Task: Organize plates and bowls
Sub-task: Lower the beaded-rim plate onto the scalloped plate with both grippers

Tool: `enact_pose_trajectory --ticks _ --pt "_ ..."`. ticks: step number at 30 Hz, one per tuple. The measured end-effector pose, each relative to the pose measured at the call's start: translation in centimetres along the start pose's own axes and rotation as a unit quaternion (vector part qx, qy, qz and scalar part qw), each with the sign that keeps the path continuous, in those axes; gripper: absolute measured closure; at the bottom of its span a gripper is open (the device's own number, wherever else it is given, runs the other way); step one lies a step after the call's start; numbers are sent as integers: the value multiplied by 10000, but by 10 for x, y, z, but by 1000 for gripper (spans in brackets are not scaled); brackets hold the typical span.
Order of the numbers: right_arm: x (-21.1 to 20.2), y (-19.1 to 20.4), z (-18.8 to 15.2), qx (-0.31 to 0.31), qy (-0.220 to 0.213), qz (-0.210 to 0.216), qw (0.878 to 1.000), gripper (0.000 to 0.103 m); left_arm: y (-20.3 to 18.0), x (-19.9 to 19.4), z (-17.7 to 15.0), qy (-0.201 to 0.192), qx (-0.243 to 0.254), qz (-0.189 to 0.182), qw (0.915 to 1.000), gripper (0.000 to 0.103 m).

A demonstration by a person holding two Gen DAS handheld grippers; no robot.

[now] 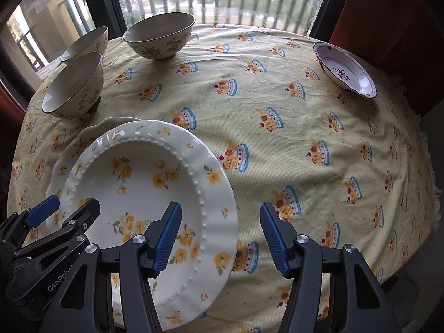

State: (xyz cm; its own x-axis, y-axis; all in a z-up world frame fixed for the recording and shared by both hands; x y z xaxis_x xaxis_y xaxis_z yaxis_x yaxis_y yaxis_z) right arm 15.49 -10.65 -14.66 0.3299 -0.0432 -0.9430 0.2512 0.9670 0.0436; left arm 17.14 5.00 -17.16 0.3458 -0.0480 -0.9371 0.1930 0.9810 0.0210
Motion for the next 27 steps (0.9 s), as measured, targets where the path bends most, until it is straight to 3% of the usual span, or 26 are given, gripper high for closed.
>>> enact_pose_trajectory --ticks 6,27 --pt "11 6 -10 21 312 20 9995 64 3 -1 2 -53 -67 -44 10000 29" --pt "28 24 -4 -86 283 -96 9995 57 15 1 -6 50 5 -151 9999 26"
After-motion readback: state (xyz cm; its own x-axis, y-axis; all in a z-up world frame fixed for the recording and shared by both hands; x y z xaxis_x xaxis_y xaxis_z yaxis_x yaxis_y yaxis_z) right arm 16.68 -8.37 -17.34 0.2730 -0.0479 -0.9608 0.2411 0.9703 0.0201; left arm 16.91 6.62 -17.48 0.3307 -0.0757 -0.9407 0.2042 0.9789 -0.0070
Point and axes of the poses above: each gripper's, at about its wrist camera, not at the fingertips, and x roughly the way its jaws point, y to its left, z to its top, the point moved 10 cm from there along x, roughly the way its jaws point, and after that the axes turned 12 degrees about x, right-handed, at the moved point
